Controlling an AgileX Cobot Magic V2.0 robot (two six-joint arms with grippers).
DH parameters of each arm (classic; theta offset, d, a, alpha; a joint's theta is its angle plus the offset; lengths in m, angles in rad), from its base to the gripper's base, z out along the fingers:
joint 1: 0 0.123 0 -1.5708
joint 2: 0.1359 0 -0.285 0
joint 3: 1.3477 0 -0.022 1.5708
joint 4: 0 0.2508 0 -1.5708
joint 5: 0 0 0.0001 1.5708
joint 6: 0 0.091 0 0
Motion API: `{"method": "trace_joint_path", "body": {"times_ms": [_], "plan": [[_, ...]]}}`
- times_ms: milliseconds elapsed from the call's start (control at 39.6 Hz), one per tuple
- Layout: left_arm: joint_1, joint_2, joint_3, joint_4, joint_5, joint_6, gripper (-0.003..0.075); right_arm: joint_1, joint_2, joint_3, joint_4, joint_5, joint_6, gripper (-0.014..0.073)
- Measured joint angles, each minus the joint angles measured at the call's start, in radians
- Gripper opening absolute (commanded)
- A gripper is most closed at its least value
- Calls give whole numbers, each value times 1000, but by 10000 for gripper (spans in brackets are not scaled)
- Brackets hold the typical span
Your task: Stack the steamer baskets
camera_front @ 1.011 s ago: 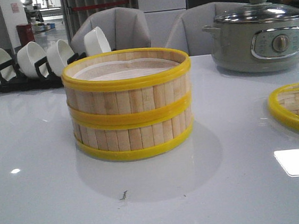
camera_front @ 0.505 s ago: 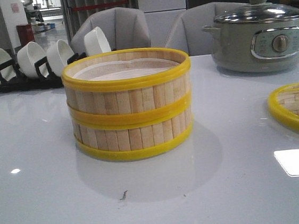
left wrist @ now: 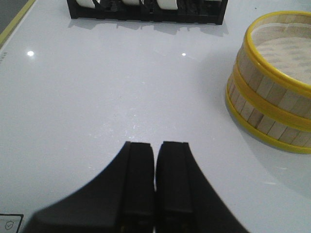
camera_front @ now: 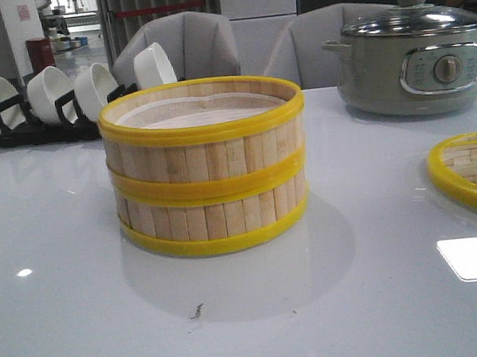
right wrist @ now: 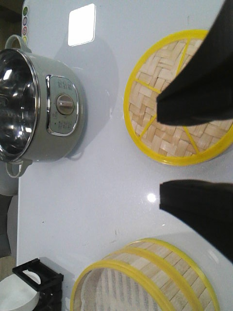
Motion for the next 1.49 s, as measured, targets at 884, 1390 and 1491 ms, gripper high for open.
{"method": "trace_joint_path", "body": {"times_ms": [884,1390,1491], "plan": [[0,0,0,2,-5,0,85,0,0,0,0,27,0,377],[0,0,0,2,-5,0,85,0,2,0,60,158,0,50],[0,0,0,2,-5,0,85,0,16,0,60,190,0,106]]}}
